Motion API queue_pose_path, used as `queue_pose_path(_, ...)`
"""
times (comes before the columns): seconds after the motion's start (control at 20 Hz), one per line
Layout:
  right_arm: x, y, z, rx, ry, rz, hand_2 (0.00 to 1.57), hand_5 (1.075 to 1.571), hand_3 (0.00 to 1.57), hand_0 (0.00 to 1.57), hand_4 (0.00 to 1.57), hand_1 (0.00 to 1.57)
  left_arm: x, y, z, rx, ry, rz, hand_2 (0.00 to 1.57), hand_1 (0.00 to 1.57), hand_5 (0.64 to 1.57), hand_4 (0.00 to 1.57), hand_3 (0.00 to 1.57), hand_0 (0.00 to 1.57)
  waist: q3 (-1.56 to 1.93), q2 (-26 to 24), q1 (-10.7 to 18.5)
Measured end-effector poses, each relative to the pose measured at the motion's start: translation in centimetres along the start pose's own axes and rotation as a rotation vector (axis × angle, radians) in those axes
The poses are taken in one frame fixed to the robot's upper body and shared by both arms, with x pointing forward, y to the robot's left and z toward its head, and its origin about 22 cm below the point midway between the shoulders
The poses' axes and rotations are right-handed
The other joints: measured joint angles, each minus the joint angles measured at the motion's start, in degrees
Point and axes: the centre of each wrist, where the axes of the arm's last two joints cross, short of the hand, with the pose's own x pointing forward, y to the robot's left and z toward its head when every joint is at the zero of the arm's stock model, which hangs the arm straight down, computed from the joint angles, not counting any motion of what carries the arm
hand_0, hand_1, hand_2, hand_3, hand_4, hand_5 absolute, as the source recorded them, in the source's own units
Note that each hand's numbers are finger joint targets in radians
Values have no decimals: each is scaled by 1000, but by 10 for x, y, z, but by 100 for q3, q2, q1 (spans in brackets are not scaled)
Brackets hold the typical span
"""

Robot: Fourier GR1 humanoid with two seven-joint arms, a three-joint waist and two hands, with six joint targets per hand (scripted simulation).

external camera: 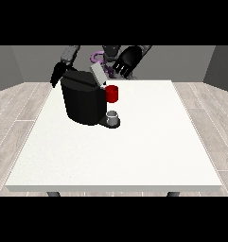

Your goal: Insert the coffee pod into the coffee machine and close the lid

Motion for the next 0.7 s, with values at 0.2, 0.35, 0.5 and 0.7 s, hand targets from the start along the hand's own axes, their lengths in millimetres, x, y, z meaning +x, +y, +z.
queue_pose_path(0.2, 13, -2, -10, -8, -30, 3, 0, 1571, 0, 0, 60, 0, 13, 22, 0, 27, -14, -11, 1319, 1290, 1571, 478, 1261, 1290, -1, 247, -63)
queue_pose_path(0.35, 13, -3, -12, -18, -54, -4, 0, 1571, 0, 0, 100, 0, 16, 38, 3, 52, -27, -22, 1286, 1195, 1571, 487, 1247, 1195, 0, 465, -94)
queue_pose_path(0.5, 23, 0, -16, -15, -71, 0, 0, 1571, 0, 0, 0, 0, 16, 39, 2, 68, -25, -31, 1258, 1188, 1571, 461, 1219, 1188, 0, 618, -174)
queue_pose_path(0.7, 20, -7, -17, -19, -58, 5, 0, 1571, 0, 0, 223, 0, 14, 35, 0, 49, -24, -28, 1286, 1248, 1571, 445, 1244, 1248, 0, 625, -175)
